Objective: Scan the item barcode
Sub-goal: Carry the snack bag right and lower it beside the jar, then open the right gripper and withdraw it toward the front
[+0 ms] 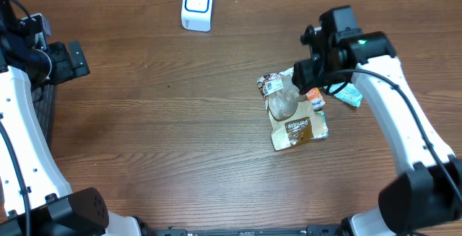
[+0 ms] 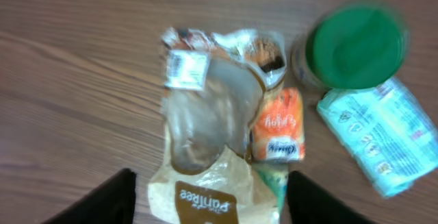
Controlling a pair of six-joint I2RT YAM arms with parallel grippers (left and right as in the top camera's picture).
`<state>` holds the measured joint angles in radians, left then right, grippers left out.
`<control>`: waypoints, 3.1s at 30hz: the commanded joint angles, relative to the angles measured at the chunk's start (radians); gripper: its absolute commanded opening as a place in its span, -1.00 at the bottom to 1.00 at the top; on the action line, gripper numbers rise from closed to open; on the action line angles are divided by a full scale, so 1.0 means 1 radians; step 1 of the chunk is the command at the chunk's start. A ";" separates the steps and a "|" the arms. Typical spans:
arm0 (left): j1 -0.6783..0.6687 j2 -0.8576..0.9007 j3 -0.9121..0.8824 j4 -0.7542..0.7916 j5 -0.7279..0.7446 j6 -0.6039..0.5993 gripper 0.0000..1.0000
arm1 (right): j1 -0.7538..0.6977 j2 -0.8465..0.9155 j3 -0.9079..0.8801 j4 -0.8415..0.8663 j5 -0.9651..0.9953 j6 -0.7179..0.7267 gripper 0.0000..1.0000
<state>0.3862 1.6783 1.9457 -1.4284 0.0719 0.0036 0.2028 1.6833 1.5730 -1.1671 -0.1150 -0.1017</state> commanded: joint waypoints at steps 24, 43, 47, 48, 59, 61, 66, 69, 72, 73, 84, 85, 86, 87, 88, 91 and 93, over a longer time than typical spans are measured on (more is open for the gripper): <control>-0.003 -0.003 0.011 0.000 0.006 0.017 0.99 | 0.000 -0.528 0.192 -0.131 -0.149 0.027 1.00; -0.003 -0.003 0.011 0.000 0.006 0.017 0.99 | 0.000 -0.475 0.138 -0.121 -0.148 0.024 1.00; -0.003 -0.003 0.011 0.000 0.006 0.017 0.99 | -0.002 -0.537 0.060 -0.011 -0.111 0.008 1.00; -0.003 -0.003 0.011 0.000 0.006 0.017 0.99 | -0.002 -0.557 0.035 0.032 -0.110 0.008 1.00; -0.003 -0.003 0.011 0.000 0.006 0.017 0.99 | -0.008 -0.829 -0.351 0.456 -0.111 0.001 1.00; -0.003 -0.003 0.011 0.000 0.006 0.017 0.99 | -0.022 -0.884 -0.429 0.505 -0.112 0.001 1.00; -0.003 -0.003 0.011 0.000 0.006 0.017 0.99 | -0.051 -1.023 -0.616 0.607 -0.112 0.001 1.00; -0.003 -0.003 0.011 0.000 0.006 0.017 0.99 | -0.066 -1.107 -0.724 0.673 -0.112 0.001 1.00; -0.003 -0.003 0.011 0.000 0.006 0.017 0.99 | -0.082 -1.175 -0.823 0.758 -0.112 0.001 1.00; -0.003 -0.003 0.011 0.000 0.006 0.017 0.99 | -0.086 -1.199 -0.859 0.794 -0.112 0.001 1.00; -0.003 -0.003 0.011 0.000 0.006 0.017 0.99 | -0.086 -1.507 -1.229 1.065 -0.111 0.001 1.00; -0.003 -0.003 0.011 0.000 0.006 0.017 0.99 | -0.086 -1.536 -1.252 1.067 -0.111 0.001 1.00; -0.003 -0.003 0.011 0.000 0.006 0.017 0.99 | -0.086 -1.564 -1.276 1.072 -0.111 0.001 1.00; -0.003 -0.003 0.011 0.000 0.006 0.017 1.00 | -0.086 -1.590 -1.300 1.074 -0.111 0.001 1.00; -0.003 -0.003 0.011 0.000 0.006 0.017 0.99 | -0.086 -1.616 -1.323 1.078 -0.111 0.001 1.00; -0.003 -0.003 0.011 0.000 0.006 0.017 0.99 | -0.086 -1.683 -1.397 1.094 -0.111 0.001 1.00; -0.003 -0.003 0.011 0.000 0.006 0.017 0.99 | -0.086 -1.680 -1.435 1.120 -0.112 0.001 1.00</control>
<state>0.3862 1.6783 1.9457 -1.4288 0.0719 0.0036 0.1184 0.0174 0.1802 -0.0635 -0.2317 -0.1013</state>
